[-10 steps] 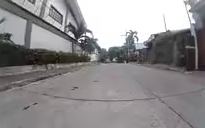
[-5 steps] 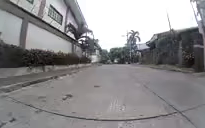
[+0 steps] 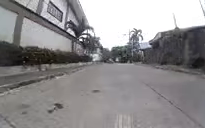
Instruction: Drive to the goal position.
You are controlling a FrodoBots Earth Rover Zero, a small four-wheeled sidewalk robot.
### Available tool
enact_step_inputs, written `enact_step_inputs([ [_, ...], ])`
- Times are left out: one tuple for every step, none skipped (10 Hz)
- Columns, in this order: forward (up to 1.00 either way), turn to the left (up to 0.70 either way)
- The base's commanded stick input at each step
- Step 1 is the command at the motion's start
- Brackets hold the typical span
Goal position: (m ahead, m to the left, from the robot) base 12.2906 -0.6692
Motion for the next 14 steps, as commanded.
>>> enact_step_inputs([
  [1.0,0.04],
  [1.0,0.04],
  [1.0,0.04],
  [1.0,0.04],
  [1.0,0.04],
  [1.0,0.04],
  [1.0,0.04],
  [1.0,0.04],
  [1.0,0.04],
  [1.0,0.04],
  [1.0,0.04],
  [1.0,0.04],
  [1.0,0.04],
  [1.0,0.04],
])
